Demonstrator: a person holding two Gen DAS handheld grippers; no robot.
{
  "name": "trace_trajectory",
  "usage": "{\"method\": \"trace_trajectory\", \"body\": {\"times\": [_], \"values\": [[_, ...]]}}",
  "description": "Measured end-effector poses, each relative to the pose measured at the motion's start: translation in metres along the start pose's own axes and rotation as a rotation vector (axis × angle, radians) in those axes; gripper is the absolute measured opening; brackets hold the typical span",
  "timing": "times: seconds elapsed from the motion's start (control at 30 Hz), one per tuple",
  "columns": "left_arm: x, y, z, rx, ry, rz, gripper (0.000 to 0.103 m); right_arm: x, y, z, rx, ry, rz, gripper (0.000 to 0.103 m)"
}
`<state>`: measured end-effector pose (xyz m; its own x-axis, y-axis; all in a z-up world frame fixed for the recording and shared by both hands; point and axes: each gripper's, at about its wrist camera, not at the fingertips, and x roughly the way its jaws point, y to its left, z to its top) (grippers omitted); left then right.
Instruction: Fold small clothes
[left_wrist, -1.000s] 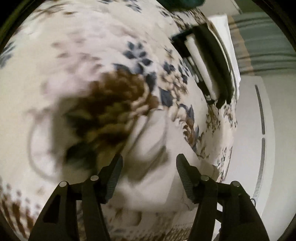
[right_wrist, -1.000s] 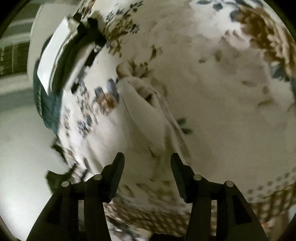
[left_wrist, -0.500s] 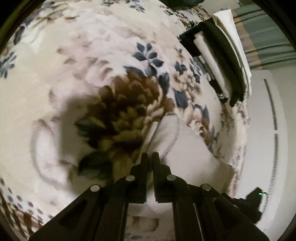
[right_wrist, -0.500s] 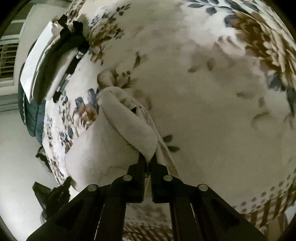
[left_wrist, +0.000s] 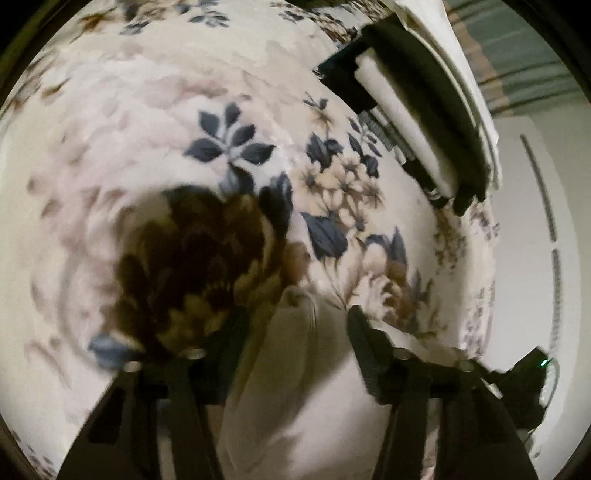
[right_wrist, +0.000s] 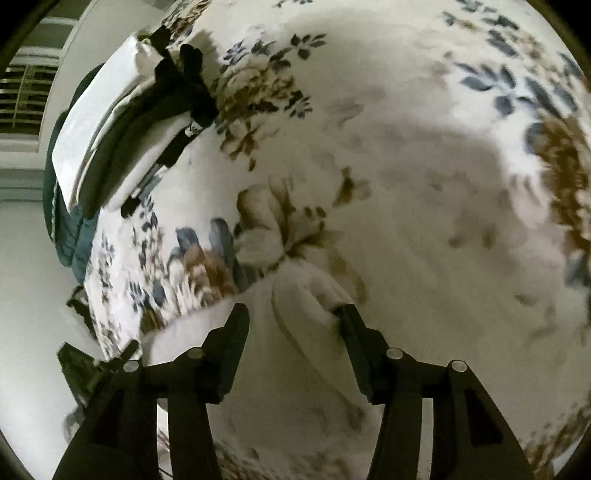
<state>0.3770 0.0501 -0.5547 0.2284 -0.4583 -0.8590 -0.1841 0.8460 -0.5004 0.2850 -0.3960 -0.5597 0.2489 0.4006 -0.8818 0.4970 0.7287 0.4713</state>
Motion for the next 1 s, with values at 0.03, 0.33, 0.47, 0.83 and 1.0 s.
{"method": "trace_trajectory", "body": {"times": [0.03, 0.33, 0.47, 0.83, 1.0], "values": [[0.003, -0.005, 0.001, 0.03, 0.003, 0.042, 0.031, 0.005, 0.001, 0.003, 0.001, 0.001, -0.009, 0.042], [0.008, -0.025, -0.006, 0.207, 0.0, 0.196, 0.018, 0.019, 0.014, 0.006, -0.064, 0.008, -0.092, 0.032], [0.008, -0.026, -0.006, 0.211, -0.002, 0.202, 0.018, 0.02, 0.014, 0.007, -0.066, 0.005, -0.094, 0.029], [0.01, -0.009, 0.001, 0.108, 0.04, 0.115, 0.02, 0.026, 0.004, 0.008, -0.038, 0.013, -0.115, 0.021], [-0.005, 0.02, -0.002, -0.016, 0.069, -0.07, 0.055, 0.024, -0.006, 0.003, -0.017, 0.114, 0.027, 0.07]]}}
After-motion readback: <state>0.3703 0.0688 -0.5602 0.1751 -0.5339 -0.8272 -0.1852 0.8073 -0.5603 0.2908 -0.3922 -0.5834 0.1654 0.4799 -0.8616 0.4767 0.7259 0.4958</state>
